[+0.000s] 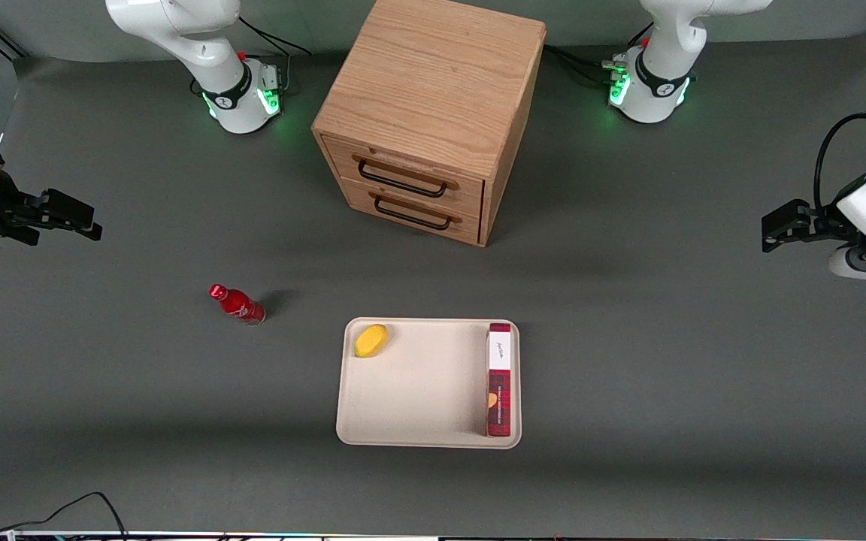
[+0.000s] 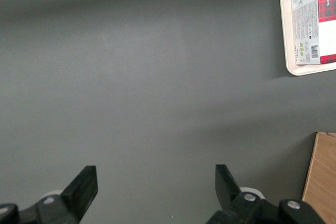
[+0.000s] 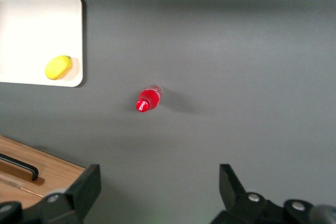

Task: Place coke bottle on tray
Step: 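Move the right gripper down over the red Coca-Cola bottle's cap end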

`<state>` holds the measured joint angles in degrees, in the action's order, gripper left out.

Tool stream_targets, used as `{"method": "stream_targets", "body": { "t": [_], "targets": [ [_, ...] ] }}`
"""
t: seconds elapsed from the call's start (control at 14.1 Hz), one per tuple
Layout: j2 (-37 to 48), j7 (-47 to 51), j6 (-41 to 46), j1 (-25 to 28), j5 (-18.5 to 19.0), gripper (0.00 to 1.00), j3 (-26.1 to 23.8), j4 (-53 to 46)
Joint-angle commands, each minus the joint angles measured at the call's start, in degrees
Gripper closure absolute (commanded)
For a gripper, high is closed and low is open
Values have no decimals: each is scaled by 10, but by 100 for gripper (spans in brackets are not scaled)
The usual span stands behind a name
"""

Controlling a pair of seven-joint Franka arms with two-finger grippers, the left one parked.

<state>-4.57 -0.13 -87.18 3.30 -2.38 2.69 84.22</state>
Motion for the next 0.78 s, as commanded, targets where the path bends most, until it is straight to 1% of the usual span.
{"method": "stream_targets", "body": {
  "t": [0.0,0.28,0.35,0.57,0.71],
  "targets": [
    [-1,-4,2,3,-9,0,6,-2],
    [-12,-2,-5,7,-16,0,6,7],
    [-12,-1,-21,10,-14,0,6,21],
    [-8,39,-95,10,-8,0,-22,90],
    [-8,39,-152,11,-8,0,-23,141]
  ]
}}
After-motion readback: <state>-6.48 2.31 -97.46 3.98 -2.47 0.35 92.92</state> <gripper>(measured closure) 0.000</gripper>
